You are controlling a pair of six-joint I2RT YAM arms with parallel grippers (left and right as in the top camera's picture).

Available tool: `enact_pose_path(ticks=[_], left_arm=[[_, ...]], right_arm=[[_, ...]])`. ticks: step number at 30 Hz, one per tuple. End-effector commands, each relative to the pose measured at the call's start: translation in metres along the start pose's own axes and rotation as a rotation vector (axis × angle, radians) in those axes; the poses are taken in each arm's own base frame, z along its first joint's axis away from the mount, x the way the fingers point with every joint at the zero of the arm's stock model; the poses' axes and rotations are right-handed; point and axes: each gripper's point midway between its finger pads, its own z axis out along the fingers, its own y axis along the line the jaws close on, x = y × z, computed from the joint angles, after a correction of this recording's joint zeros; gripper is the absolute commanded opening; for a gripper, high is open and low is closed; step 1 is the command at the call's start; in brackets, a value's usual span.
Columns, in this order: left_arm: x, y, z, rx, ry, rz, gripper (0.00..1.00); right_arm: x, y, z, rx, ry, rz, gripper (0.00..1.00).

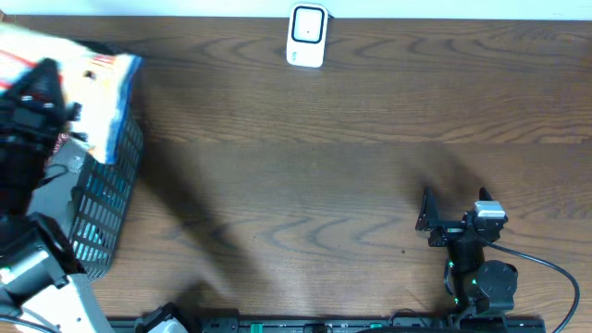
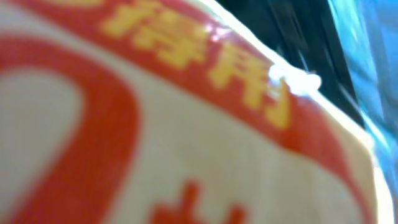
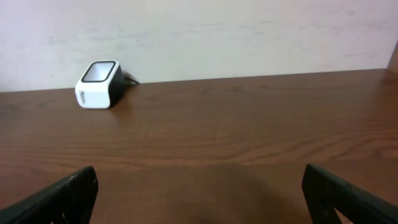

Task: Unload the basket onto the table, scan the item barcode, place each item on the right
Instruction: 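Grasp the yellow snack bag with the left gripper and lift it out, then place the yellow snack bag on the table center and release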

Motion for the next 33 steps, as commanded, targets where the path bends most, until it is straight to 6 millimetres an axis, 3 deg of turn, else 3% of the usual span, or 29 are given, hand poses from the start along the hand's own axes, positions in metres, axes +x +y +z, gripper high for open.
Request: enact_pose_path(ticks=[1,4,7,8,15,16,17,25,30,33], left_arm=[[0.048,-0.041,0.005,0.166,0.183,0.208,0.07],[0.092,-0.043,0.013,0.207,0.321,0.298,0.07],[0.138,-0.029,0.02,0.184,0.46,0.371,0.08],[0.161,-0.019,0.025,0.146,0.526,0.397,0.08],[0.259,0.019,0.057,0.012,0.781,0.471,0.08],[0.288,0.035,0.067,-0.042,0.847,0.506,0.08],[0.303,0.045,0.071,-0.072,0.882,0.525,0.08],[0.426,0.097,0.082,-0.118,1.181,0.546,0.07],[0.479,0.116,0.083,-0.094,1.275,0.547,0.07],[0.501,0.127,0.079,-0.092,1.32,0.543,0.08]], right_arm=[[0.001,0.0,0.0,0.001,0.003,-0.009,0.99],[0.001,0.0,0.0,0.001,0.003,-0.009,0.99],[0.001,0.0,0.0,0.001,0.003,-0.009,0.99],[0.001,0.0,0.0,0.001,0.003,-0.009,0.99],[0.001,0.0,0.0,0.001,0.003,-0.009,0.99],[0.001,0.0,0.0,0.001,0.003,-0.009,0.99],[0.001,0.0,0.0,0.001,0.003,-0.009,0.99],[0.001,0.0,0.0,0.001,0.003,-0.009,0.99],[0.001,0.0,0.0,0.001,0.003,-0.009,0.99],[0.001,0.0,0.0,0.001,0.003,-0.009,0.99]])
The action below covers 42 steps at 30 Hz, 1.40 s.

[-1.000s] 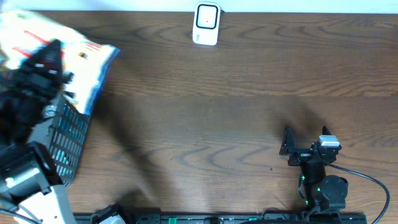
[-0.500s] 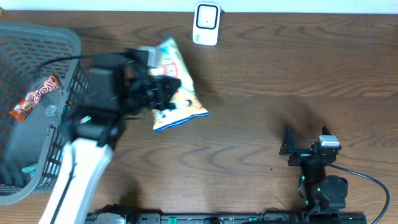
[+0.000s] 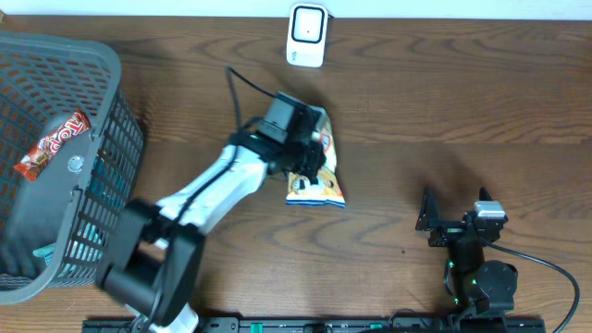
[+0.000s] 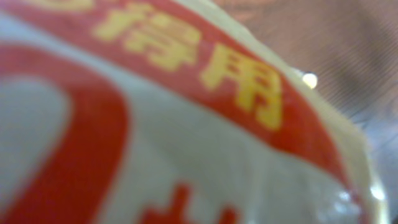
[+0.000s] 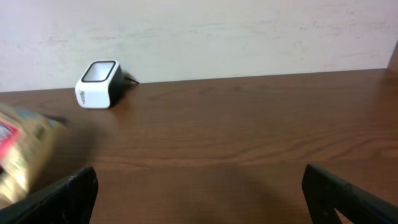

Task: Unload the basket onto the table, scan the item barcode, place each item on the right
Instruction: 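Place the yellow snack bag on the table center and release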

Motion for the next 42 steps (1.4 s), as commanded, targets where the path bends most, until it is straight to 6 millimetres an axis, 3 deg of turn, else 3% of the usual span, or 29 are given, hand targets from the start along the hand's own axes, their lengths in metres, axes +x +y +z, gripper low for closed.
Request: enact_pose_path(ticks=[1,5,7,8,10,11,16,20,24,25,30,36,42], left_arm=[[0.017,-0.001,0.024,0.014,0.059,0.018,0.08],[0.031,0.005,0.04,0.005,0.11,0.003,0.11],[0.035,0.008,0.044,0.001,0.125,-0.009,0.42],[0.037,0.009,0.045,-0.001,0.131,-0.013,0.63],[0.038,0.009,0.044,-0.003,0.138,-0.015,0.88],[0.038,0.008,0.043,-0.002,0.136,-0.014,0.94],[0.02,0.004,0.017,-0.028,0.082,-0.004,0.96],[-0.007,-0.005,-0.029,-0.067,-0.027,0.019,0.96],[-0.033,-0.018,-0.095,-0.1,-0.19,0.061,0.96],[-0.04,-0.023,-0.124,-0.12,-0.262,0.073,0.97],[-0.048,-0.026,-0.198,-0.222,-0.443,0.096,0.98],[-0.05,-0.007,-0.268,-0.372,-0.618,0.051,0.98],[-0.053,0.032,-0.321,-0.489,-0.715,-0.059,0.98]], right_arm=[[0.001,0.0,0.0,0.001,0.004,-0.009,0.99],[0.001,0.0,0.0,0.001,0.004,-0.009,0.99],[0.001,0.0,0.0,0.001,0.004,-0.009,0.99],[0.001,0.0,0.0,0.001,0.004,-0.009,0.99],[0.001,0.0,0.0,0.001,0.004,-0.009,0.99],[0.001,0.0,0.0,0.001,0.004,-0.009,0.99],[0.001,0.0,0.0,0.001,0.004,-0.009,0.99],[0.001,0.0,0.0,0.001,0.004,-0.009,0.99],[0.001,0.0,0.0,0.001,0.004,-0.009,0.99],[0.001,0.0,0.0,0.001,0.004,-0.009,0.99],[0.001,0.0,0.0,0.001,0.004,-0.009,0.99],[0.001,0.0,0.0,0.001,0.004,-0.009,0.99],[0.001,0.0,0.0,0.001,0.004,-0.009,0.99]])
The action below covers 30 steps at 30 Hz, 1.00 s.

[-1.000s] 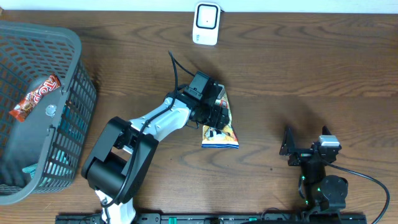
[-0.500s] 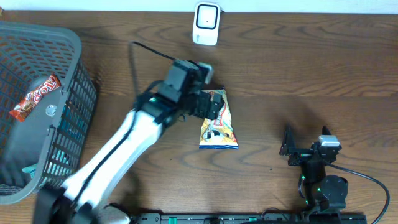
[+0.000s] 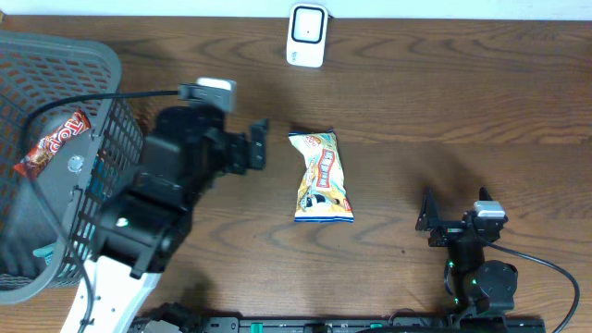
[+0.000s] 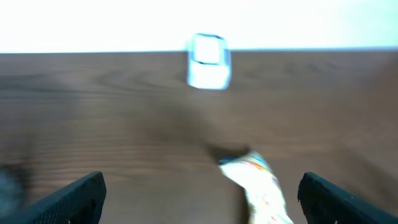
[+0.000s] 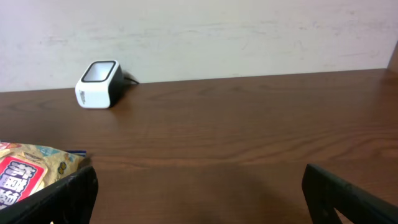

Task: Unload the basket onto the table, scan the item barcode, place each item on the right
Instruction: 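Place the yellow snack bag on the table center and release, then reach the left gripper into the basket and grasp the green wipes pack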

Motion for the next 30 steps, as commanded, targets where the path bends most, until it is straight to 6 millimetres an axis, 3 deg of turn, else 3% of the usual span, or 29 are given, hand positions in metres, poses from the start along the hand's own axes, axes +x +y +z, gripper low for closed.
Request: enact_pose_path(ticks=[1,4,9,10,12,16,21,27,30], left_arm=[[-0.031,0.038,-0.018,-0.127,-0.083,-0.047,0.98],[-0.05,0.07,-0.031,-0.214,-0.14,-0.111,0.98],[-0.087,0.138,-0.075,-0.393,-0.296,-0.325,0.98],[-0.094,0.17,-0.095,-0.475,-0.36,-0.45,0.98],[-0.088,0.201,-0.11,-0.555,-0.4,-0.598,0.99],[-0.036,0.262,-0.125,-0.724,-0.362,-0.947,0.99],[0.041,0.307,-0.11,-0.836,-0.131,-1.228,0.99],[0.147,0.318,-0.108,-1.055,0.181,-1.669,0.99],[0.18,0.326,-0.106,-1.12,0.289,-1.751,0.99]], right_arm=[[0.001,0.0,0.0,0.001,0.004,-0.009,0.99],[0.001,0.0,0.0,0.001,0.004,-0.009,0.99],[0.001,0.0,0.0,0.001,0.004,-0.009,0.99],[0.001,0.0,0.0,0.001,0.004,-0.009,0.99],[0.001,0.0,0.0,0.001,0.004,-0.009,0.99],[0.001,0.0,0.0,0.001,0.004,-0.009,0.99],[0.001,0.0,0.0,0.001,0.004,-0.009,0.99],[0.001,0.0,0.0,0.001,0.004,-0.009,0.99],[0.001,0.0,0.0,0.001,0.004,-0.009,0.99]])
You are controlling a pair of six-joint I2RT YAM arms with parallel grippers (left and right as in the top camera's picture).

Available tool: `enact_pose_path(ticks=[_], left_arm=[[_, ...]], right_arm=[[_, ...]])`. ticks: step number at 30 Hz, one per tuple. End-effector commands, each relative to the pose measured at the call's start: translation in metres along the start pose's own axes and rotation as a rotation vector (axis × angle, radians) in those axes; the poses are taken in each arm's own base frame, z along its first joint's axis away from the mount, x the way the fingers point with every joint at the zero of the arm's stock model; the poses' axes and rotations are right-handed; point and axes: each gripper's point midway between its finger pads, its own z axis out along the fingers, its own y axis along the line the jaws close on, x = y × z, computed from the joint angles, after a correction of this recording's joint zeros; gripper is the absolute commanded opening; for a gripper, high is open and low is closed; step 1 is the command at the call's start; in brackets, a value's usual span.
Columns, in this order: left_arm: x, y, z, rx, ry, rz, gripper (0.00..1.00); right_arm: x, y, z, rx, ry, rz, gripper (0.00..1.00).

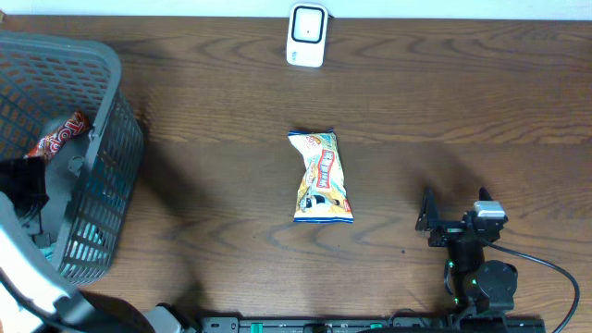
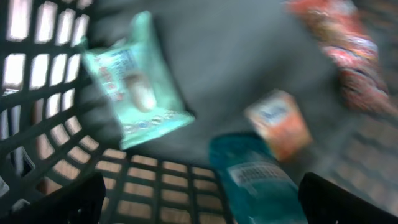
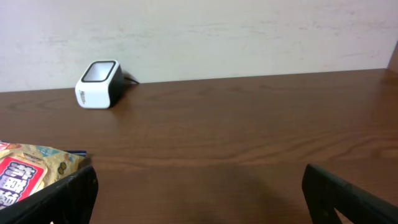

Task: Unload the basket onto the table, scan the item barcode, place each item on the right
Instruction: 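Reach the left gripper into the basket and grasp the green wipes pack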

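A yellow and red snack bag (image 1: 322, 176) lies flat on the middle of the table; its end (image 3: 28, 177) shows at the left of the right wrist view. The white barcode scanner (image 1: 307, 35) stands at the far edge, also the scanner (image 3: 98, 84) in the right wrist view. My left gripper (image 2: 199, 208) hangs open over the inside of the basket (image 1: 111, 194), nothing between its fingers. My right gripper (image 1: 428, 222) rests open at the front right, well clear of the bag.
In the grey mesh basket lie a mint packet (image 2: 134, 81), a small orange box (image 2: 278, 124), a teal packet (image 2: 255, 177) and a red snack (image 1: 57, 136). A pale wall (image 3: 249, 31) rises behind the table's far edge.
My left gripper was open over the table just left of the snack bag; now it is at the far left, looking down into the basket. The bag and right arm have not moved.
My left gripper first held the snack bag above the basket. Then it held the bag at the table's middle, below the scanner. Then the bag lay let go on the table with the gripper open beside it. Now the gripper is over the basket again.
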Motion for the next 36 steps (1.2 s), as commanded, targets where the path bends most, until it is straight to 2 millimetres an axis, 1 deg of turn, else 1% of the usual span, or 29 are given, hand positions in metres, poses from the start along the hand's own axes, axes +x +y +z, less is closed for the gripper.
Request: enact_pose_path(ticks=[1,4,7,10,13,17,18,23,24,25,26,27,30,31,32,33,36], left_arm=[[-0.005,0.018,0.03,-0.112,0.057,-0.145,0.99],[-0.005,0.026,0.051,-0.185,0.09,-0.15,0.98],[0.0,0.033,0.071,-0.252,0.135,-0.138,0.98],[0.003,0.042,0.086,-0.307,0.153,-0.136,0.98],[0.0,0.053,0.1,-0.353,0.123,-0.126,0.98],[-0.001,0.06,0.115,-0.362,0.088,-0.12,0.98],[0.001,0.063,0.123,-0.356,0.085,-0.121,0.98],[0.009,0.075,0.145,-0.353,0.083,-0.121,0.99],[0.013,0.079,0.15,-0.357,0.086,-0.12,0.93],[0.015,0.082,0.154,-0.36,0.087,-0.12,0.83],[0.017,0.085,0.156,-0.363,0.089,-0.12,0.67],[0.02,0.088,0.159,-0.366,0.091,-0.119,0.52],[0.023,0.093,0.164,-0.369,0.093,-0.119,0.26],[0.023,0.093,0.164,-0.369,0.093,-0.119,0.21],[0.023,0.092,0.164,-0.365,0.092,-0.12,0.19],[0.022,0.091,0.163,-0.363,0.09,-0.12,0.14],[0.021,0.087,0.161,-0.344,0.09,-0.117,0.09]], right_arm=[[0.001,0.0,0.0,0.001,0.004,-0.009,0.99],[0.001,0.0,0.0,0.001,0.004,-0.009,0.99],[0.001,0.0,0.0,0.001,0.004,-0.009,0.99],[0.001,0.0,0.0,0.001,0.004,-0.009,0.99],[0.001,0.0,0.0,0.001,0.004,-0.009,0.99],[0.001,0.0,0.0,0.001,0.004,-0.009,0.99],[0.001,0.0,0.0,0.001,0.004,-0.009,0.99],[0.001,0.0,0.0,0.001,0.004,-0.009,0.99],[0.001,0.0,0.0,0.001,0.004,-0.009,0.99],[0.001,0.0,0.0,0.001,0.004,-0.009,0.99],[0.001,0.0,0.0,0.001,0.004,-0.009,0.99],[0.001,0.0,0.0,0.001,0.004,-0.009,0.99],[0.001,0.0,0.0,0.001,0.004,-0.009,0.99],[0.001,0.0,0.0,0.001,0.004,-0.009,0.99],[0.001,0.0,0.0,0.001,0.004,-0.009,0.99],[0.001,0.0,0.0,0.001,0.004,-0.009,0.99],[0.001,0.0,0.0,0.001,0.004,-0.009,0.99]])
